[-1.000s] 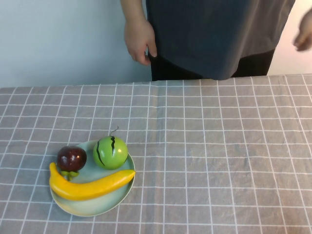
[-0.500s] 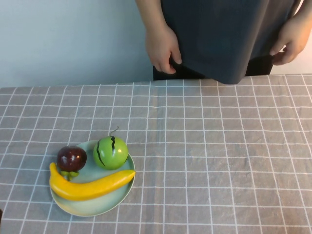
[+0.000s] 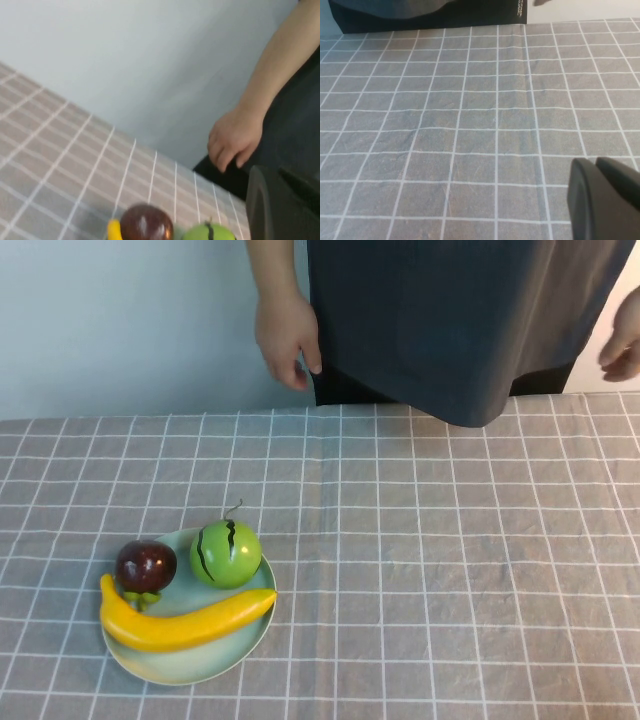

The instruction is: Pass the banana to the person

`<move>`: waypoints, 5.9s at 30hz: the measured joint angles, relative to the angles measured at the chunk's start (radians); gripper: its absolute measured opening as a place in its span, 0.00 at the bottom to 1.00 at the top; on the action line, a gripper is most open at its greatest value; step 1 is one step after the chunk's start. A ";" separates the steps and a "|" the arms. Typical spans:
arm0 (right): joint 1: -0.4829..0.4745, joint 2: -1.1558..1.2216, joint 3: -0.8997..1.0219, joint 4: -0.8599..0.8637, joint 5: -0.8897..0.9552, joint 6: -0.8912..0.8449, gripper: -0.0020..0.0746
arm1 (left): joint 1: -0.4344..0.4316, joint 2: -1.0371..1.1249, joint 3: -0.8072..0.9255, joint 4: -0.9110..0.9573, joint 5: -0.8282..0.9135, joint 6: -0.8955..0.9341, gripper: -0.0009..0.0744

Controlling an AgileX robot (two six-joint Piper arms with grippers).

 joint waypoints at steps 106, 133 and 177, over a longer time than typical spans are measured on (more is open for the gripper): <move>0.000 0.000 0.000 0.000 0.000 0.000 0.02 | -0.470 1.135 -1.068 0.288 1.159 1.186 0.37; 0.000 0.000 0.000 0.000 0.000 0.000 0.02 | -0.560 1.454 -1.635 0.356 1.183 1.203 0.37; 0.000 0.000 0.000 0.000 0.000 0.000 0.02 | -0.700 1.429 -1.819 0.448 1.192 0.764 0.44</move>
